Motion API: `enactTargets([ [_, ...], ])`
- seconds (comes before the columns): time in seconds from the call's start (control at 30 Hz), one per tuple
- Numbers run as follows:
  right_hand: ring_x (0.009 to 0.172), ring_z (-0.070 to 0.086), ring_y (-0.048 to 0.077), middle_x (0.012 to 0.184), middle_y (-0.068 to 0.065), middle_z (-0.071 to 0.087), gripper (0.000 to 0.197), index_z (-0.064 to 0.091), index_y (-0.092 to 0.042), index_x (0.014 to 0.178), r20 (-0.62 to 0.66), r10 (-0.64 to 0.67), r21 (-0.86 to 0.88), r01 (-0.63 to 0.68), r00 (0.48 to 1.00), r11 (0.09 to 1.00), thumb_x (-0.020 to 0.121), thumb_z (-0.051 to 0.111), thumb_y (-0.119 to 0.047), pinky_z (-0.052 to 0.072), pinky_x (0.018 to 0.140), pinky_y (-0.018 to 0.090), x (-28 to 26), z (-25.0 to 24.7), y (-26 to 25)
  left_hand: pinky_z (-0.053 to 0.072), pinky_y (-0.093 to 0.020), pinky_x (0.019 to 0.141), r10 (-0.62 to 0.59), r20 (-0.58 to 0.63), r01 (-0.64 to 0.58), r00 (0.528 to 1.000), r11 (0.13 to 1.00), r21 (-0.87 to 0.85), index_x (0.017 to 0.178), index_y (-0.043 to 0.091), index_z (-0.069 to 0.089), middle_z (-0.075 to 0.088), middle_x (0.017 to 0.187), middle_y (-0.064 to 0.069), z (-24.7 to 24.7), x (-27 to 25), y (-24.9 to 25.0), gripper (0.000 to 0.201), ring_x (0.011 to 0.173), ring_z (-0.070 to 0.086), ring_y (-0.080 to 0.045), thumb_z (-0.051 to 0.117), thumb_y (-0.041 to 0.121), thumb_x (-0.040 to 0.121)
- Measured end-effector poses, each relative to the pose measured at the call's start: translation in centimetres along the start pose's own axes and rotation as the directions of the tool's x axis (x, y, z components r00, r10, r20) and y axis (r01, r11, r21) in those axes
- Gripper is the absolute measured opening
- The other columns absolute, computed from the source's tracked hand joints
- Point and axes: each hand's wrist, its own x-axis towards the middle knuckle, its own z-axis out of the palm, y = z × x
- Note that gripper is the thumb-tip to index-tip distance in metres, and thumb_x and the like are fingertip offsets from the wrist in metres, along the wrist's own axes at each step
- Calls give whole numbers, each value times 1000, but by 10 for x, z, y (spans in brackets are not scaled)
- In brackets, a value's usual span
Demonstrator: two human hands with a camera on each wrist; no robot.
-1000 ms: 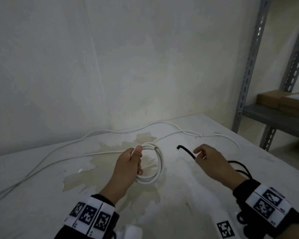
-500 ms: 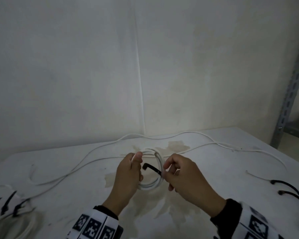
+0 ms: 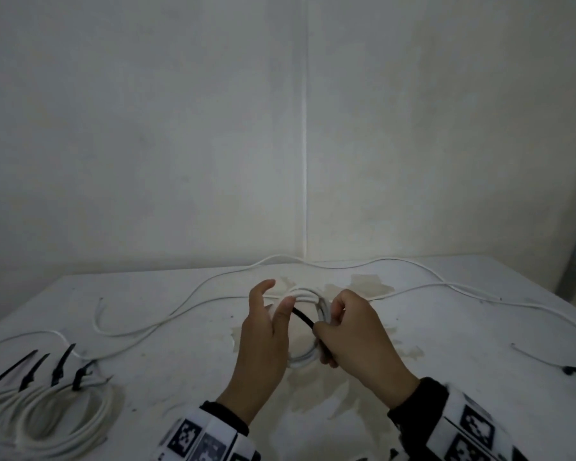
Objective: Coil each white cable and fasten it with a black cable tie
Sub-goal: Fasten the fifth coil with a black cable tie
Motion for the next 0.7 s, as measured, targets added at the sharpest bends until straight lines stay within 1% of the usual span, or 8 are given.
enactTargets([
  [0.07, 34, 50, 15, 60, 14, 46, 30, 32, -12, 69, -35, -1, 91, 4, 999, 996, 77, 56, 4, 37, 37, 23, 1, 3, -1, 39, -32, 53, -19, 15, 19, 1000, 1000, -21, 122, 29, 35, 40, 52, 2, -1, -2, 0, 32, 42, 37, -4, 43, 35, 92],
  [0.2, 40, 59, 17, 61, 16, 51, 33, 32, -13, 68, -27, -22, 218, 27, 999, 976, 80, 59, 3, 39, 39, 22, -2, 7, -2, 39, -17, 45, -155, 63, 163, 986, 974, -157, 125, 26, 36, 38, 54, 0, -7, 0, -1, 31, 44, 38, -6, 44, 27, 95],
  [0.33, 43, 60, 17, 62, 15, 57, 31, 36, -10, 69, -5, -72, 261, 71, 997, 963, 83, 62, -2, 46, 41, 23, -6, 7, -2, 39, -18, 46, -156, 131, 182, 979, 960, -213, 109, 34, 57, 33, 51, 7, -13, 4, 1, 21, 43, 34, -4, 43, 26, 96],
  [0.37, 43, 61, 17, 60, 12, 58, 29, 38, -10, 69, -6, -80, 268, 78, 997, 960, 83, 63, -3, 47, 43, 23, -6, 7, -2, 39, -19, 46, -149, 134, 176, 980, 960, -220, 105, 37, 58, 33, 50, 9, -13, 5, 1, 21, 43, 34, -3, 43, 26, 96],
  [0.43, 45, 61, 17, 57, 5, 59, 23, 45, -9, 71, 2, -102, 279, 97, 995, 955, 82, 64, -4, 47, 44, 24, -7, 7, -2, 38, -19, 46, -154, 126, 180, 980, 954, -240, 106, 34, 60, 33, 51, 8, -13, 5, 1, 21, 44, 34, -4, 44, 26, 96],
  [0.5, 50, 63, 17, 55, -1, 61, 12, 57, -12, 75, 52, -138, 238, 122, 989, 964, 84, 62, -5, 50, 51, 26, -6, 6, -1, 38, -20, 46, -161, 124, 188, 979, 950, -251, 111, 27, 61, 33, 53, 5, -13, 6, 1, 23, 45, 34, -5, 44, 27, 96],
  [0.6, 61, 64, 6, 65, -7, 65, 32, 66, -25, 79, 197, -204, 127, 182, 959, 975, 89, 50, 1, 49, 62, 17, -7, 2, 2, 36, -19, 45, -193, 116, 218, 974, 939, -266, 112, 21, 60, 31, 47, 9, -14, 7, 0, 24, 42, 32, -5, 43, 28, 96],
  [0.7, 74, 63, 4, 79, -12, 63, 33, 70, -27, 89, 259, -309, 35, 311, 915, 950, 85, 55, 3, 49, 71, 14, -10, 0, 3, 35, -18, 43, -197, 111, 220, 974, 938, -267, 110, 17, 59, 30, 45, 8, -14, 8, 1, 24, 41, 31, -6, 43, 27, 96],
])
